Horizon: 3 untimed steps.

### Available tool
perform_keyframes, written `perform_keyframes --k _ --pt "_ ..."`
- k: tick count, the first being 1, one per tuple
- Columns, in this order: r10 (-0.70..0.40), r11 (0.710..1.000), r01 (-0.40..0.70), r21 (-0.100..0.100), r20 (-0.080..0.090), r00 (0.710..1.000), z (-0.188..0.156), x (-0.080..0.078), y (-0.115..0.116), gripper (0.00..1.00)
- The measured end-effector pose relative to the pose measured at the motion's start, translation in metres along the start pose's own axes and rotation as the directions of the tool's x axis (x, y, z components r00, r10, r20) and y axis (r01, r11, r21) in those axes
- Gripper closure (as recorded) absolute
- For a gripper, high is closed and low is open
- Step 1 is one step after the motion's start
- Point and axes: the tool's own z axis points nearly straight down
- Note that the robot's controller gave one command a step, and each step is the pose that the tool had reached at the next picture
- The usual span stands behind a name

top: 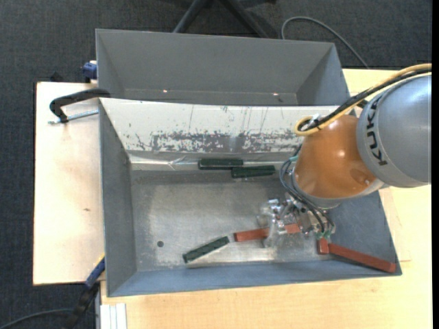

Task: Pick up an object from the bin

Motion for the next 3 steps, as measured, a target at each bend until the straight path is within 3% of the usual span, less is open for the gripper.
perform_keyframes --k 3 --pt "0.000 1.000 0.000 0.000 0.000 1.000 0.0000 0.0000 0.0000 1.00"
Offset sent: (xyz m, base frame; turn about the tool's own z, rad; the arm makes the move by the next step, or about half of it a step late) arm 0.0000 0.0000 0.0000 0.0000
